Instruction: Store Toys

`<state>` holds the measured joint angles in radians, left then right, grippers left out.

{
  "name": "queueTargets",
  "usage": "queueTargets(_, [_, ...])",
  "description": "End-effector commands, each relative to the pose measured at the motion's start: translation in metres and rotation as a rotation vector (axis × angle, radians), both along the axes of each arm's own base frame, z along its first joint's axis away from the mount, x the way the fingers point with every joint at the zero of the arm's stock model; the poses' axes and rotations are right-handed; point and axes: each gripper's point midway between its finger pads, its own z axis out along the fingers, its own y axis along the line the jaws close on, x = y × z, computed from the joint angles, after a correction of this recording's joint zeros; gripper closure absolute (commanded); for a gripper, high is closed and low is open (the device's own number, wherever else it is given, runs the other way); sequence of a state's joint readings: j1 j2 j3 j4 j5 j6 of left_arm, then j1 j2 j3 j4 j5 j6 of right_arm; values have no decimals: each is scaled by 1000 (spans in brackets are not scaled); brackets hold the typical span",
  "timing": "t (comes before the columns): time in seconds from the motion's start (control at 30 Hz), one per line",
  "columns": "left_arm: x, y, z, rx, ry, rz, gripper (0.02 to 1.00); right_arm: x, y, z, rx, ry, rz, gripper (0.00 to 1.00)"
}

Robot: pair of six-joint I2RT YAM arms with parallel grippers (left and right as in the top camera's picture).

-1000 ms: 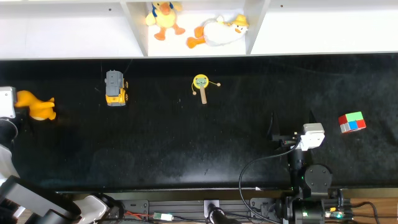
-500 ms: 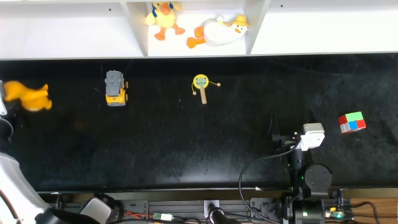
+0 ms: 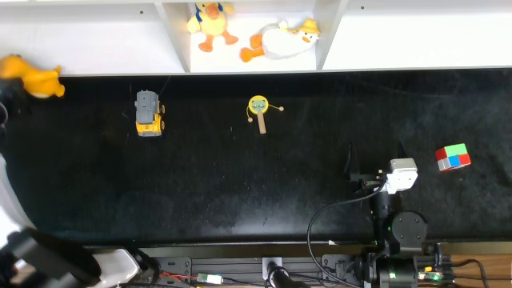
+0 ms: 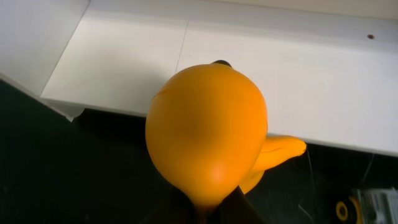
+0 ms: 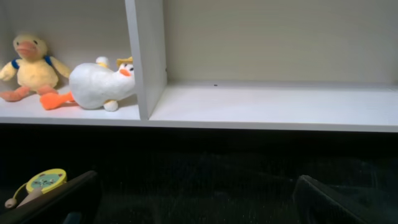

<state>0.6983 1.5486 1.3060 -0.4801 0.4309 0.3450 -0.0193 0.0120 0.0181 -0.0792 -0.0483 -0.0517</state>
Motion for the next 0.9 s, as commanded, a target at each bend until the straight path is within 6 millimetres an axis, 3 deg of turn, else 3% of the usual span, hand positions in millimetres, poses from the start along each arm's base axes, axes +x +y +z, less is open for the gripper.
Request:
queueTargets(0.03, [28,7,9,10,-15,15,982,0,0,-4,7,2,1,5])
queueTargets(0.4, [79,-12,5,156,13,25,982,0,0,-4,7,2,1,7])
queueTargets(0.53, [82,-17,4,170,22,38,982,0,0,-4,7,2,1,7])
queueTargets(0.9, [75,-2,2,195,54,141,982,0,0,-4,7,2,1,5])
